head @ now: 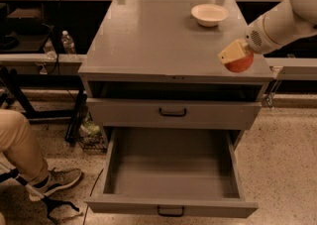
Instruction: Place apple into middle drawer
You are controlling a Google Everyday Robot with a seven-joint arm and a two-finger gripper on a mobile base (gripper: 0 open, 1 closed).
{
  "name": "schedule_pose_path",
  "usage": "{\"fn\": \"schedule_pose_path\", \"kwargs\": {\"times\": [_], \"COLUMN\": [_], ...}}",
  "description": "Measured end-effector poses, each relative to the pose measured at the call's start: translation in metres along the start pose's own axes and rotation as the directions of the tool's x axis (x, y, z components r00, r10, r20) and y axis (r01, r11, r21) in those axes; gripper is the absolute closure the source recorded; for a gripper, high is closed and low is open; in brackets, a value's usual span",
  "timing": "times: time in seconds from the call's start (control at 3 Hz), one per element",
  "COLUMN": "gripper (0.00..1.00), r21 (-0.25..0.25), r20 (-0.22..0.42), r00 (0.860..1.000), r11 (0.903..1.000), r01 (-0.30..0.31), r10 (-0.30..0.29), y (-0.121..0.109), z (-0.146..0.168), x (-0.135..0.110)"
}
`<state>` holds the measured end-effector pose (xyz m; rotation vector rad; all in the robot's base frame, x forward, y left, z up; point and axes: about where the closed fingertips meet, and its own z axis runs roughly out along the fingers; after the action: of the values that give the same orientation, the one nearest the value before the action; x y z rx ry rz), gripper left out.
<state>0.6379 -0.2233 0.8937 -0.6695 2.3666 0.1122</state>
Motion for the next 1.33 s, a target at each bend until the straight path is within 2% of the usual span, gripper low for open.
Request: {"fn": "schedule_pose_path", "kwargs": {"times": [0.33, 0.67, 1.0, 1.33], "gripper": [1.00, 1.00, 1.00, 1.00], "r21": [-0.049, -0.121, -0.122, -0.130], "r20": [-0.084, -0.170, -0.171, -0.199], "r00": [0.994, 0.978, 0.978, 0.966], "r11": [0.9964, 0.9827, 0.9827, 0.9722], "r01": [-0.069, -0.140, -0.140, -0.195], "r10": [0.065, 0.118, 0.118, 0.167], "y": [0.023, 0.047, 0.047, 0.048], "z": [-0.006, 0.000, 0.000, 0.019], "x": [0.035, 0.070, 0.070, 0.100]}}
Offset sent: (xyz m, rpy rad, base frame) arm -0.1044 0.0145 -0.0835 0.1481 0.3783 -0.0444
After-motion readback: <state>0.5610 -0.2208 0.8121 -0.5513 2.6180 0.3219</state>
